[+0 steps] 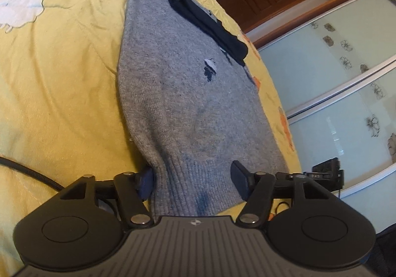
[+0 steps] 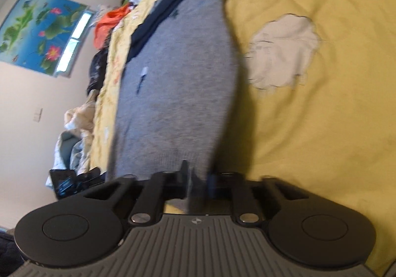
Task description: Fold small clothes
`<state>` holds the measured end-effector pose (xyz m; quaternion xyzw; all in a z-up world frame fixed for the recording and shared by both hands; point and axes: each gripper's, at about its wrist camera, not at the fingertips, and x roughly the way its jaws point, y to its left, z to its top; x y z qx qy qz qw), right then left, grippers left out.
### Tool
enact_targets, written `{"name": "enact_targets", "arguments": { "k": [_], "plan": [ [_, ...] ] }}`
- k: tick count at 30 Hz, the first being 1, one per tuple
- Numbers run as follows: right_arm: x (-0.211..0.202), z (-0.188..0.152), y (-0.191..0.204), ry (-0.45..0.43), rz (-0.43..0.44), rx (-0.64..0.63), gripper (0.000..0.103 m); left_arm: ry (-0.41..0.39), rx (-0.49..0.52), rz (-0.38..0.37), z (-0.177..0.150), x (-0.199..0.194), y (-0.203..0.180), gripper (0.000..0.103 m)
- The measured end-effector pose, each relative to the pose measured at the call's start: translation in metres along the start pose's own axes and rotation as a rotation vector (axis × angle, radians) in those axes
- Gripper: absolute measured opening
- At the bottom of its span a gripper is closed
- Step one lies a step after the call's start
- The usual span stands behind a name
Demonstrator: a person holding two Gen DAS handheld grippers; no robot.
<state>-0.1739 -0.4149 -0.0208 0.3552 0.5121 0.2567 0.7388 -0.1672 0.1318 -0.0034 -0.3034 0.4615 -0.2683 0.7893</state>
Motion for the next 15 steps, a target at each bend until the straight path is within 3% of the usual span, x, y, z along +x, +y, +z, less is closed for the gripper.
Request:
{"name": "enact_targets", "arguments": {
  "k": [1,2,3,8,15],
  "plan": [
    [0.000,-0.002,-0.001,-0.008,0.000,-0.006,0.013,0.004,0.014,0.031,0.000,0.001,-0.001,0.029],
    [-0.001,-0.004,0.001,-0.013,0.004,-0.017,0.012,0.015,0.015,0.063,0.001,0.003,0.000,0.018],
    [-0.001,-0.005,0.003,-0.018,0.016,-0.030,0.012,0.019,-0.001,0.070,0.002,0.004,0.003,0.014],
    [-0.011,0.005,0.016,-0.087,0.132,-0.063,0.012,-0.012,-0.011,0.036,0.010,-0.001,0.001,0.014],
    [-0.027,0.046,0.035,-0.202,0.272,-0.090,0.012,-0.151,0.017,-0.067,0.050,-0.019,-0.015,0.014]
  ]
}}
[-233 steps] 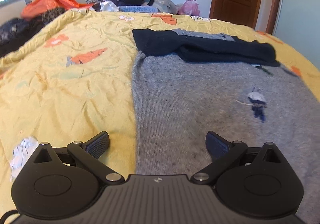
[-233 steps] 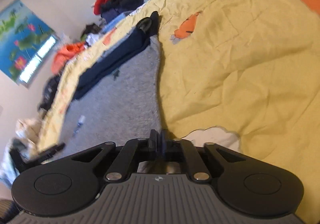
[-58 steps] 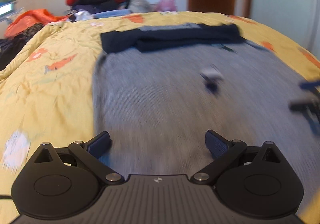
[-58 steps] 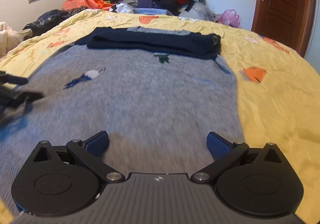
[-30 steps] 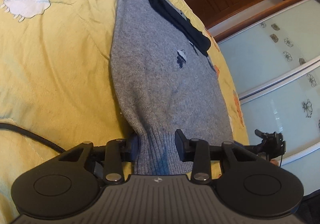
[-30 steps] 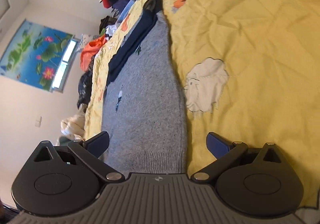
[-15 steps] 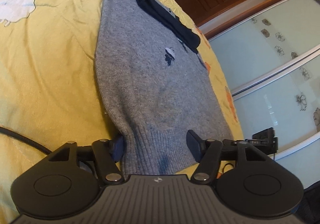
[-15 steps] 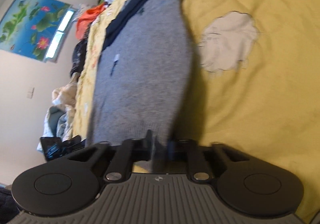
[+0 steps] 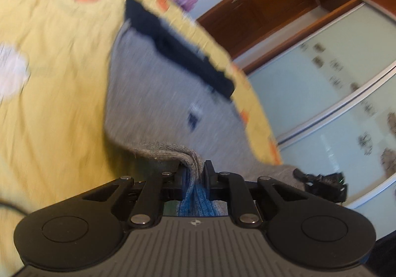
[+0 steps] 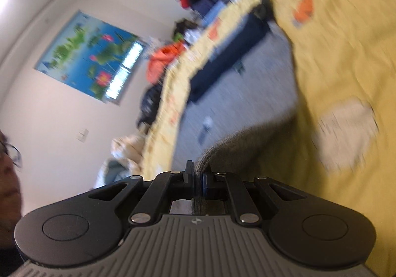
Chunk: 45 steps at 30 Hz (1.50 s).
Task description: Fold small clothes
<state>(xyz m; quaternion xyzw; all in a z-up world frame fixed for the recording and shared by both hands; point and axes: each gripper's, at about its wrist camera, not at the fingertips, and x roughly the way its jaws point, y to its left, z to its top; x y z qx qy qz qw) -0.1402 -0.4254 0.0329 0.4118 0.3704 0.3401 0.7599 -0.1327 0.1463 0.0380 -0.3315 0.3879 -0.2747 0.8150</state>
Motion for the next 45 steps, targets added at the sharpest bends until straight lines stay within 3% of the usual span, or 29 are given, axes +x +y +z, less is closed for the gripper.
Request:
{"name": "enact_targets", "arguments": {
  "k": [5,10,13,17,20,22,23,24,26,28,30,32,33,36,39,42,44,45],
  "plan": [
    [0.018,0.055,-0.003,-0.152,0.074,0.023,0.012,-0.108,0.030,-0.039,0.058,0.016,-0.008,0.014],
    [0.060,0.135,-0.022,-0.265,0.099,0.040,0.012,-0.203,0.117,-0.047,0.135,0.053,-0.019,0.014],
    [0.090,0.193,-0.041,-0.316,0.104,0.072,0.012,-0.258,0.124,-0.036,0.185,0.085,-0.015,0.013],
    [0.134,0.257,-0.074,-0.319,0.028,0.091,0.012,-0.278,0.113,0.062,0.230,0.128,0.006,0.013],
    [0.163,0.264,-0.083,-0.201,-0.042,0.044,0.026,-0.261,0.158,0.160,0.229,0.138,0.017,0.013],
    [0.176,0.249,-0.074,-0.096,-0.138,-0.096,0.074,-0.248,0.292,0.224,0.213,0.139,0.011,0.013],
    [0.182,0.239,-0.069,-0.042,-0.197,-0.178,0.082,-0.228,0.365,0.259,0.203,0.141,0.008,0.015],
    [0.188,0.227,-0.063,0.017,-0.254,-0.265,0.083,-0.195,0.434,0.291,0.194,0.144,0.004,0.019],
    [0.196,0.207,-0.053,0.115,-0.334,-0.391,0.083,-0.125,0.546,0.326,0.180,0.154,-0.001,0.031],
    [0.199,0.198,-0.051,0.142,-0.342,-0.425,0.083,-0.079,0.625,0.355,0.171,0.165,-0.005,0.054],
    [0.201,0.196,-0.049,0.158,-0.342,-0.435,0.083,-0.065,0.702,0.354,0.163,0.174,-0.014,0.064],
    [0.205,0.197,-0.047,0.191,-0.338,-0.430,0.081,-0.046,0.798,0.341,0.156,0.185,-0.026,0.064],
    [0.207,0.193,-0.044,0.215,-0.346,-0.438,0.075,-0.041,0.861,0.347,0.152,0.190,-0.033,0.065],
    [0.212,0.180,-0.027,0.256,-0.386,-0.548,0.073,-0.010,1.031,0.412,0.142,0.216,-0.044,0.075],
    [0.221,0.174,-0.026,0.289,-0.431,-0.586,0.074,0.076,1.021,0.453,0.149,0.246,-0.038,0.075],
    [0.225,0.172,-0.026,0.281,-0.404,-0.583,0.073,0.123,0.889,0.417,0.163,0.261,-0.026,0.075],
    [0.230,0.168,-0.022,0.298,-0.402,-0.603,0.051,0.120,0.784,0.383,0.172,0.258,-0.022,0.055],
    [0.233,0.165,-0.020,0.319,-0.410,-0.622,0.022,0.117,0.760,0.365,0.174,0.255,-0.022,0.029]
  ]
}}
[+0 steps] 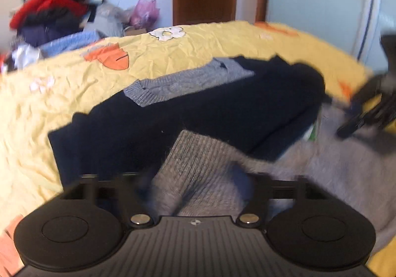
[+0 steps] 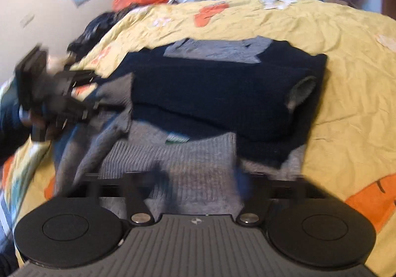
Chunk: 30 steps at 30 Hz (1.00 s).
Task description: Fold small clothes
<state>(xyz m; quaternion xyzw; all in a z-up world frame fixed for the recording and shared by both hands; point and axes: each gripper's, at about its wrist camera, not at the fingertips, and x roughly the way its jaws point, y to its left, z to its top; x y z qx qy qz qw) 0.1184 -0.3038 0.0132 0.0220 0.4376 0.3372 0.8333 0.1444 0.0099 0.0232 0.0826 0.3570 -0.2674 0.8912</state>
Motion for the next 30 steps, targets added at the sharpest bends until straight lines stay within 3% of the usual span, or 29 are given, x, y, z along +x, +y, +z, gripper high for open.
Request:
{"name": "enact_targets", "arguments": {
  "k": [1,3,6,10,15,18,21,23,25,26,29,30],
  "plan": [
    [0.001,-0.001,0.002,0.011,-0.002,-0.007,0.016,-0.008,-0.011,-0.012,0.000,-0.003,0.000,0.017],
    [-0.004,-0.004,0.003,-0.008,0.016,-0.006,0.016,-0.033,0.000,0.025,-0.002,-0.012,-0.006,0.011],
    [-0.018,-0.009,0.003,-0.072,0.018,0.026,0.015,-0.075,0.010,0.076,-0.007,-0.028,-0.013,0.010],
    [-0.050,-0.008,-0.003,-0.220,0.039,0.089,0.014,-0.214,-0.054,0.126,-0.008,-0.066,-0.005,0.006],
    [-0.072,0.031,-0.031,-0.379,-0.023,0.131,0.013,-0.323,-0.177,0.283,0.023,-0.080,0.040,0.006],
    [-0.062,0.062,-0.066,-0.433,-0.097,0.182,0.012,-0.319,-0.270,0.372,0.040,-0.062,0.076,0.006],
    [-0.039,0.082,-0.101,-0.421,-0.174,0.242,0.011,-0.314,-0.285,0.435,0.043,-0.041,0.097,0.006],
    [-0.019,0.088,-0.114,-0.408,-0.214,0.244,0.011,-0.257,-0.273,0.476,0.042,-0.019,0.109,0.006],
    [0.005,0.090,-0.127,-0.354,-0.270,0.255,0.011,-0.184,-0.318,0.461,0.036,-0.002,0.122,0.006],
    [0.014,0.091,-0.132,-0.329,-0.291,0.275,0.013,-0.171,-0.351,0.449,0.032,0.000,0.124,0.006],
    [0.010,0.070,-0.137,-0.327,-0.240,0.362,0.028,-0.207,-0.370,0.386,0.015,-0.013,0.117,0.007],
    [0.003,0.063,-0.136,-0.349,-0.218,0.356,0.046,-0.224,-0.345,0.367,0.013,-0.018,0.109,0.007]
  ]
}}
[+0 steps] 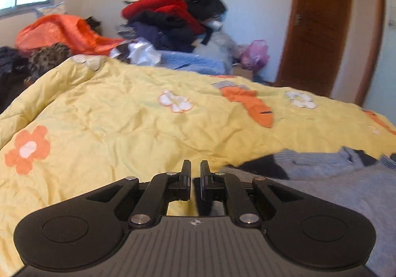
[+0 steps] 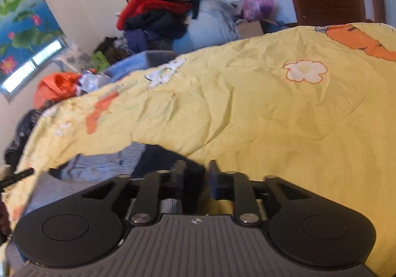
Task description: Fold small clothes
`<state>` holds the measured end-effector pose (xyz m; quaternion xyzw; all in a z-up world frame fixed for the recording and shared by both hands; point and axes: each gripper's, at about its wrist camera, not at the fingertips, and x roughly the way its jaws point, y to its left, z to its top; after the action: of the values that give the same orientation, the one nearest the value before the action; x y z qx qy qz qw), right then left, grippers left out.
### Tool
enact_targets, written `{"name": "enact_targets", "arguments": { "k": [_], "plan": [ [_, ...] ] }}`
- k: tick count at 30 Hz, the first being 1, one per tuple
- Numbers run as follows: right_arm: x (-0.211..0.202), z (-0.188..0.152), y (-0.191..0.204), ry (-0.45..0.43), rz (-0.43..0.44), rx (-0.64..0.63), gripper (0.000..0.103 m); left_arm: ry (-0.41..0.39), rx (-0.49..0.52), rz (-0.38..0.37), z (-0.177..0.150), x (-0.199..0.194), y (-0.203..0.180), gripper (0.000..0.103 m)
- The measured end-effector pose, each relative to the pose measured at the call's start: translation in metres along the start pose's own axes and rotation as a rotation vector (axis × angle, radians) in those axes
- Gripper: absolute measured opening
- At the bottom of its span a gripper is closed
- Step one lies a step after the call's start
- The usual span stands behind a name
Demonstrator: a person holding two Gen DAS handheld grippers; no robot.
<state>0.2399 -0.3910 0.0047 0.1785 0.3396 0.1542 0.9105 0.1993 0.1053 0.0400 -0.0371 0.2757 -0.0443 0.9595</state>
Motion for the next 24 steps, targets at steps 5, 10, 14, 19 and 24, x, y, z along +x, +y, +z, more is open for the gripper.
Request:
{"name": "enact_targets", "arguments": {
  "k": [5,10,14,19,24],
  "plan": [
    [-0.026,0.005,-0.009,-0.039,0.052,0.052,0.079,0.028,0.033,-0.088,0.010,0.005,-0.015,0.041],
    [0.006,0.013,0.020,0.106,0.071,-0.044,0.075,0.057,0.077,-0.123,0.010,0.025,-0.034,0.086],
    [0.028,0.002,0.043,0.184,0.028,-0.193,0.022,0.110,0.181,-0.086,0.003,0.038,-0.051,0.017],
    [0.015,0.000,0.065,0.124,-0.021,-0.330,0.014,0.042,0.253,-0.025,0.000,0.027,-0.058,0.002],
    [-0.001,0.018,0.058,0.029,-0.028,-0.310,0.012,-0.021,0.236,-0.017,0.018,0.012,-0.054,0.002]
  ]
}}
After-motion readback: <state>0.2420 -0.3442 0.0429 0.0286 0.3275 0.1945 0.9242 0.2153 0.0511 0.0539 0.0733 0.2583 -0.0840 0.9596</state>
